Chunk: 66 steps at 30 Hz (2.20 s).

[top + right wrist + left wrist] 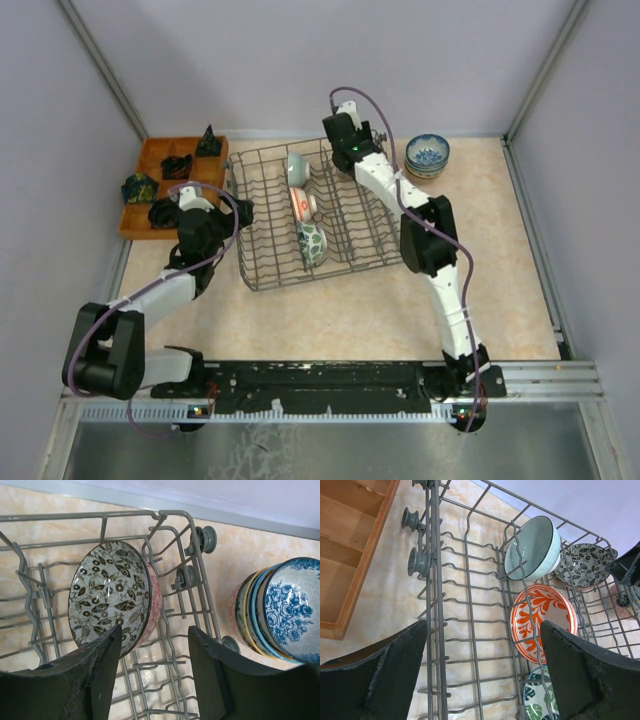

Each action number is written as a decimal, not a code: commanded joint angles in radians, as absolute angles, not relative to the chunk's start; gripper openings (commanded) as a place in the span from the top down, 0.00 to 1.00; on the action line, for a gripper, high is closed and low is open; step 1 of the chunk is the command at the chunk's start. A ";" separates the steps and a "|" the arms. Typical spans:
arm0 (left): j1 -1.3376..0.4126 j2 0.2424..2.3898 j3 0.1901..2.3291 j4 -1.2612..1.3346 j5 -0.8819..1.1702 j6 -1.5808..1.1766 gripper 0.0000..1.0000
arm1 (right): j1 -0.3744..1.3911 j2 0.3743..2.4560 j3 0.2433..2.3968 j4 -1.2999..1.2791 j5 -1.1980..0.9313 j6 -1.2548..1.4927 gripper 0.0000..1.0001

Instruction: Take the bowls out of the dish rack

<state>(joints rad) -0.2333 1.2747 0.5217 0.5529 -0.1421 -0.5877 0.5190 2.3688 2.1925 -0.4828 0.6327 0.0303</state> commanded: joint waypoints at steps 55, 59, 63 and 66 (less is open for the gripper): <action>-0.215 1.339 0.524 0.630 -0.149 -0.596 0.01 | 0.526 2.326 2.163 -0.333 0.829 0.202 1.00; -0.215 1.346 0.525 0.633 -0.150 -0.596 0.01 | 0.528 2.274 2.109 -0.282 0.842 0.190 1.00; -0.213 1.347 0.526 0.632 -0.153 -0.594 0.01 | 0.528 2.222 2.063 -0.245 0.854 0.180 1.00; -0.212 1.344 0.527 0.631 -0.152 -0.594 0.01 | 0.528 2.187 2.030 -0.217 0.861 0.170 1.00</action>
